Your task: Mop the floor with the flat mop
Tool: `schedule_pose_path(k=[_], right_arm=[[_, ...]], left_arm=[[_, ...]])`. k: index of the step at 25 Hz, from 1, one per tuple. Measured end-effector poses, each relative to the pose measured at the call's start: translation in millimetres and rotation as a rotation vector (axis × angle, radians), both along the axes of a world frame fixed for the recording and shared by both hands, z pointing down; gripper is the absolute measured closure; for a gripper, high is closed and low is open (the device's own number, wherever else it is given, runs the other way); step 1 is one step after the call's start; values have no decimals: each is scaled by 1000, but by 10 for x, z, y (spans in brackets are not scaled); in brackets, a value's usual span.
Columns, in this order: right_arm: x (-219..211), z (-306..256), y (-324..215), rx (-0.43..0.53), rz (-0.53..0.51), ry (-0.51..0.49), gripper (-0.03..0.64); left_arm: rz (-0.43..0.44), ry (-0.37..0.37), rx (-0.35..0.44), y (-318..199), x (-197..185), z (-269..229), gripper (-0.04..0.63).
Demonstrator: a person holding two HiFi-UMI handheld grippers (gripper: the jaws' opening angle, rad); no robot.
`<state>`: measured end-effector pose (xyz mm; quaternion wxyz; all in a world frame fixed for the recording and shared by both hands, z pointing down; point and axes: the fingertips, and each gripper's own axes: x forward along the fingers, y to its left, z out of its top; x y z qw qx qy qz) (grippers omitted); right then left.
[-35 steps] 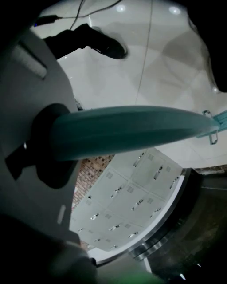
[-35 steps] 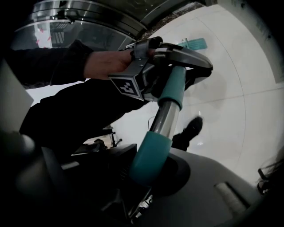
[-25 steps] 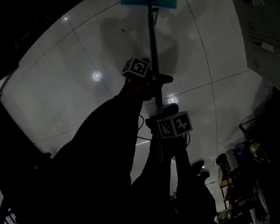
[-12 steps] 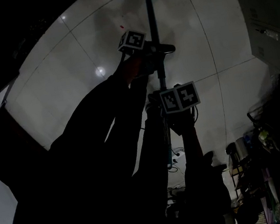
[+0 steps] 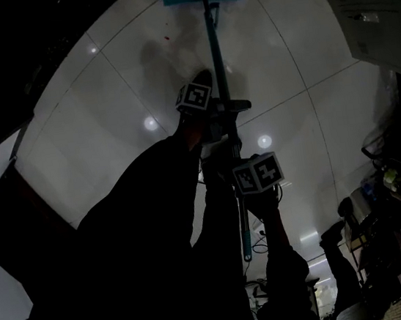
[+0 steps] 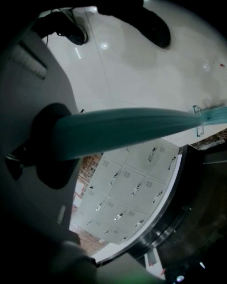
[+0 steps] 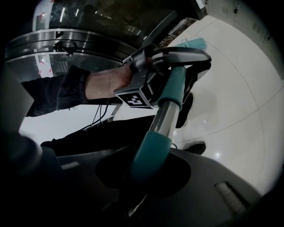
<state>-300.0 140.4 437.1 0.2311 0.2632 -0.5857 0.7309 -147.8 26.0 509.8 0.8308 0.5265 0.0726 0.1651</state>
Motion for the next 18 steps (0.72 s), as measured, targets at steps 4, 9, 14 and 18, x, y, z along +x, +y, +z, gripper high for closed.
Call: schedule_pose_path(k=[4,9,14,18], right_arm=[[-148,-195,870,16,10,-4,509],[-285,-436,1822,36,11,-23,509],[-376,-491,2476,24,42,-46,515],[-416,-429,2682,39,60,-41,522]], left_arm=[[15,7,16,884,-122,-202,557],[50,4,38,1947,-241,-374,555],[66,-27,43,2613,-340,-392,558],[112,-38,45,2841,-397,-369,558]])
